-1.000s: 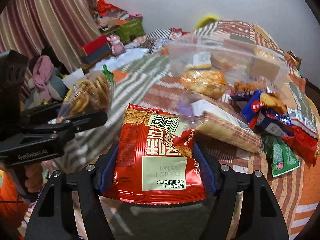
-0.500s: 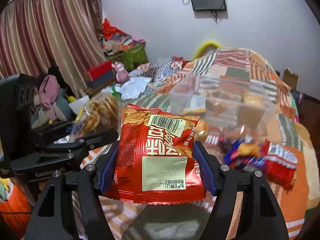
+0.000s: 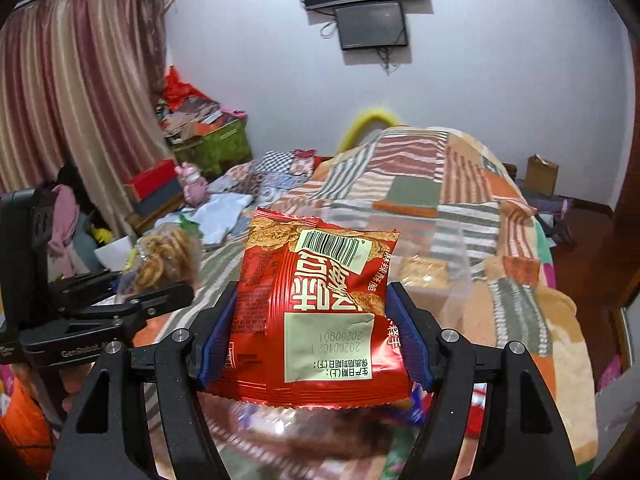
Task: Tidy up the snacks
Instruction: 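Carry both bags over the clear box and drop them inside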
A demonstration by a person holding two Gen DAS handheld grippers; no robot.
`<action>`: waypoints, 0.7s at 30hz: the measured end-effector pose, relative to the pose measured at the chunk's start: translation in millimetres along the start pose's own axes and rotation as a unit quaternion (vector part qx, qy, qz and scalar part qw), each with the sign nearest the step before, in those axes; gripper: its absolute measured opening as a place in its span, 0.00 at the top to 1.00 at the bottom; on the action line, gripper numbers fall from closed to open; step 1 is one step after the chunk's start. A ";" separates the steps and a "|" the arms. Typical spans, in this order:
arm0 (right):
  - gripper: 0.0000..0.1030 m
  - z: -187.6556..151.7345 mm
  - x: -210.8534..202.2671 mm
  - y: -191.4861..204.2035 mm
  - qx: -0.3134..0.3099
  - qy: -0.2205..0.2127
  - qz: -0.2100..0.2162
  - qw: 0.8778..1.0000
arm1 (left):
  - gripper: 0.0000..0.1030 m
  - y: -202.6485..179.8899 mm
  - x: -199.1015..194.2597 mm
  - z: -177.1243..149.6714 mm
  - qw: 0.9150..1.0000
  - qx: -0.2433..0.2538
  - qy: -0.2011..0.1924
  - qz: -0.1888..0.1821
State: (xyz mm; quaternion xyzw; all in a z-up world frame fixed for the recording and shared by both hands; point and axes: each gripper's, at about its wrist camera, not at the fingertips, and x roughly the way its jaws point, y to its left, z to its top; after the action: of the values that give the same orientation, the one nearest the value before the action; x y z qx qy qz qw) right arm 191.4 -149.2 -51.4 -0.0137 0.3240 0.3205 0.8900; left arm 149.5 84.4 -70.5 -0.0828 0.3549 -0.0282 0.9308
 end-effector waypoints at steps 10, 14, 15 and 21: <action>0.34 31.5 50.2 -31.6 -0.001 0.016 -0.033 0.999 | 0.49 -2.0 60.9 43.1 1.000 0.004 0.014 -0.003; 0.34 39.5 79.1 -40.9 0.003 0.039 -0.035 0.999 | 0.49 1.0 85.0 56.1 0.999 -0.005 0.030 -0.018; 0.34 40.9 85.6 -42.0 0.003 0.045 -0.036 0.998 | 0.49 1.7 91.1 58.4 0.999 -0.008 0.034 -0.021; 0.34 43.5 124.8 -48.9 0.001 0.091 -0.033 0.995 | 0.49 7.9 118.1 66.0 0.999 -0.017 0.049 -0.016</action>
State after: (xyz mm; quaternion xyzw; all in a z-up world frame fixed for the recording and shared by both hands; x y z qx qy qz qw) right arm 317.4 -107.9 -99.1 -0.0524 0.4037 0.2882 0.8667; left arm 281.5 87.9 -100.9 -0.1024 0.3989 -0.0412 0.9103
